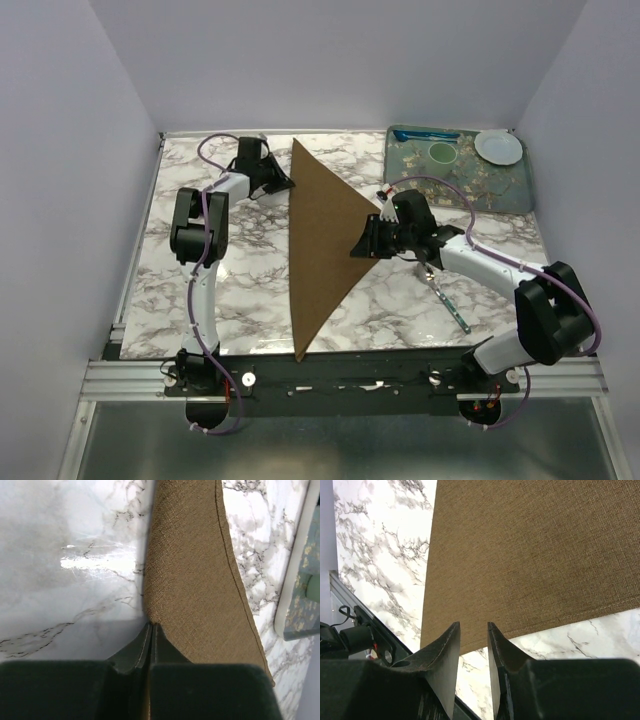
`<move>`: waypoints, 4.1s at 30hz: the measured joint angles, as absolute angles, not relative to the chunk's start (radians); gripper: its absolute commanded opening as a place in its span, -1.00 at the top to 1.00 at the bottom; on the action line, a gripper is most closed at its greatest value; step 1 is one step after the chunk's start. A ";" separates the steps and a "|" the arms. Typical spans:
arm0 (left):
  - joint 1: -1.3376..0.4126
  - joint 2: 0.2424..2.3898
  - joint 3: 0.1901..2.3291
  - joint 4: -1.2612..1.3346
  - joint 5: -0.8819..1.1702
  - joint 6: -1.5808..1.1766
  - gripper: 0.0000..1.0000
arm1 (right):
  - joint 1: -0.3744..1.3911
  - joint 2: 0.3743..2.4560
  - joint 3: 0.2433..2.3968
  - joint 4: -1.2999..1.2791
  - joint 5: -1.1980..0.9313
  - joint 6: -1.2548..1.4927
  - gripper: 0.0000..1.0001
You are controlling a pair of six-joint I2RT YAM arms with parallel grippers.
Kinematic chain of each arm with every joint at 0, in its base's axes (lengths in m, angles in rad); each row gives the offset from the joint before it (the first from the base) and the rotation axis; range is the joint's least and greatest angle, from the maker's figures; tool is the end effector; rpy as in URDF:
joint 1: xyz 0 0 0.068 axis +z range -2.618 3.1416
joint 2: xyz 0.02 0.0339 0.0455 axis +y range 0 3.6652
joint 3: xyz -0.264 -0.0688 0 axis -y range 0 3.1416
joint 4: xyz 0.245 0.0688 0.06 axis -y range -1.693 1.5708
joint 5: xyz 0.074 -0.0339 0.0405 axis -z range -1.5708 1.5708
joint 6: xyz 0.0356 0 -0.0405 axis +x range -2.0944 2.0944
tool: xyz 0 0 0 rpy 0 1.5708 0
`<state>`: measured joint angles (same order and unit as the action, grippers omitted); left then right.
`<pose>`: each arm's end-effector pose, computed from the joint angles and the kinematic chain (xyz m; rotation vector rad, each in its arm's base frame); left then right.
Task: Fold the napkin, place the utensils inside, and roll it up
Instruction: Fold the napkin
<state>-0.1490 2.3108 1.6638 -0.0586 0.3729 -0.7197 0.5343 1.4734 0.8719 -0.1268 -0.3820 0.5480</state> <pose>0.5036 -0.0887 0.1392 -0.4680 2.3271 -0.8642 0.2602 0.1694 0.2158 -0.1942 2.4348 0.9649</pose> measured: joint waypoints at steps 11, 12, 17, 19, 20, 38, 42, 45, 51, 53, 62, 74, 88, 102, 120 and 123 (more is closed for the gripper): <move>-0.043 2.099 1.324 0.018 0.342 -0.779 1.00 | 0.534 1.548 0.915 -0.134 -0.383 0.530 0.27; -0.030 2.075 1.293 0.012 0.334 -0.785 1.00 | 0.534 1.567 0.925 -0.134 -0.383 0.529 0.27; 0.089 1.850 0.998 0.012 0.279 -0.825 0.50 | 0.534 1.655 0.992 -0.137 -0.397 0.512 0.26; 0.097 1.795 0.934 0.023 0.265 -0.842 0.12 | 0.537 1.695 1.024 -0.137 -0.410 0.504 0.26; 0.096 1.749 0.882 0.027 0.260 -0.858 0.04 | 0.542 1.718 1.046 -0.135 -0.420 0.500 0.26; 0.167 1.774 1.073 0.124 0.312 -0.802 0.94 | 0.808 1.998 1.340 -0.069 -0.657 0.561 0.26; 0.170 1.900 1.110 0.183 0.358 -0.835 0.95 | 0.812 2.002 1.333 -0.029 -0.685 0.586 0.27; 0.170 1.970 1.136 0.225 0.377 -0.853 0.95 | 0.815 2.002 1.311 0.000 -0.699 0.594 0.27; 0.179 2.055 1.162 0.287 0.377 -0.881 0.94 | 0.824 2.016 1.256 0.031 -0.736 0.595 0.28; 0.188 2.081 1.161 0.319 0.379 -0.905 0.92 | 0.824 2.019 1.234 0.043 -0.749 0.596 0.28; 0.230 2.138 1.155 0.450 0.426 -1.010 0.90 | 0.846 2.025 1.106 0.111 -0.758 0.614 0.30; 0.278 2.181 1.258 0.469 0.490 -1.067 0.85 | 0.865 2.021 1.046 0.148 -0.778 0.646 0.31; 0.322 2.286 1.330 0.474 0.504 -1.124 0.86 | 0.883 1.917 0.994 0.140 -0.772 0.666 0.31; 0.323 2.287 1.465 0.251 0.481 -0.980 0.57 | 0.907 1.823 0.887 0.109 -0.708 0.653 0.31; 0.144 1.702 1.106 0.091 0.351 -0.902 0.24 | 0.900 1.823 0.853 0.053 -0.625 0.617 0.33; 0.070 1.699 1.048 0.085 0.352 -0.906 0.24 | 0.857 1.862 0.929 0.006 -0.613 0.564 0.32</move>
<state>0.0696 1.6985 1.0481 0.0849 0.3523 -0.9058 0.8566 1.8618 0.9291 0.0059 -0.6128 0.5644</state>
